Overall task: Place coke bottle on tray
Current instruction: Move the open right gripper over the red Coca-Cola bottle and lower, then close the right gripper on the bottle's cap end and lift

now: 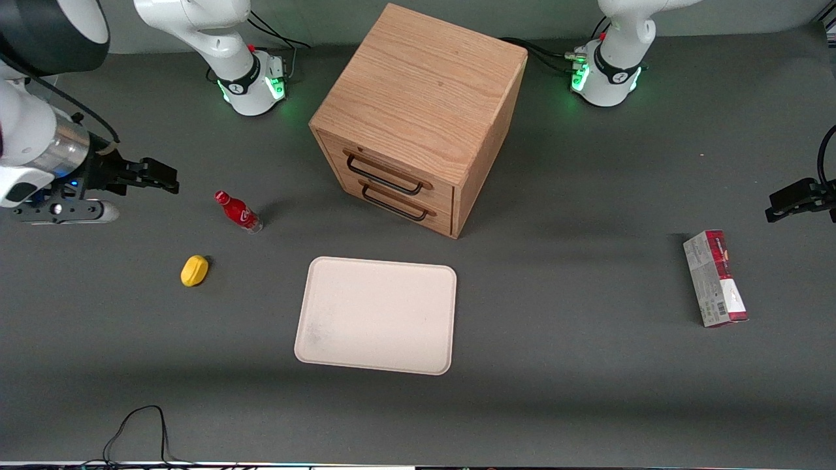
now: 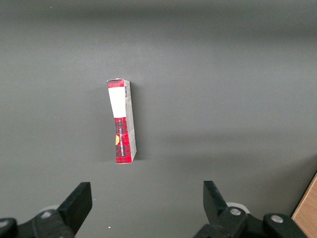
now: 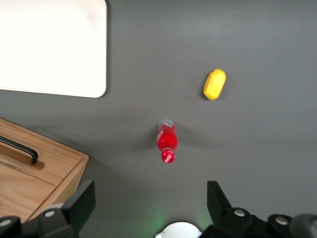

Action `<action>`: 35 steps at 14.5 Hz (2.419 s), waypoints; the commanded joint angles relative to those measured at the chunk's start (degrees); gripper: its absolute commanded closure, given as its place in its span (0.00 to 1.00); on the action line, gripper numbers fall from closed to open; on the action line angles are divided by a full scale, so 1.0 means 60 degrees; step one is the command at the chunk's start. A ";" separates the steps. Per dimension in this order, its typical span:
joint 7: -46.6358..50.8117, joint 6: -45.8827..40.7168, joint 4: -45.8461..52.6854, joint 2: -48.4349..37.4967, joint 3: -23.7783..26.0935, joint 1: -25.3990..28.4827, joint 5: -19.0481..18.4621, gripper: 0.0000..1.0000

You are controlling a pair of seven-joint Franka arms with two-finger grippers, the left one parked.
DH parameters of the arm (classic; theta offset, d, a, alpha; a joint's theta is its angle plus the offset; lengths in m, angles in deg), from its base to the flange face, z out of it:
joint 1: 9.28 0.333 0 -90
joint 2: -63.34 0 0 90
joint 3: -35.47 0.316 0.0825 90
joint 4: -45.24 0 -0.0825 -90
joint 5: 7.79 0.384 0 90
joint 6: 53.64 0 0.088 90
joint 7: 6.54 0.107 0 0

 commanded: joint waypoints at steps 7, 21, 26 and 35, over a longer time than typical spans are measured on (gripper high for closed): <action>-0.0218 0.0840 -0.4142 -0.3492 -0.0171 0.0028 0.0000 0.00; -0.0540 0.5831 -0.8022 -0.3171 -0.0479 0.0086 0.0014 0.00; -0.0481 0.7620 -0.8962 -0.2557 -0.0450 0.0130 0.0014 0.00; -0.0408 0.8750 -0.9475 -0.2087 -0.0376 0.0348 0.0014 0.00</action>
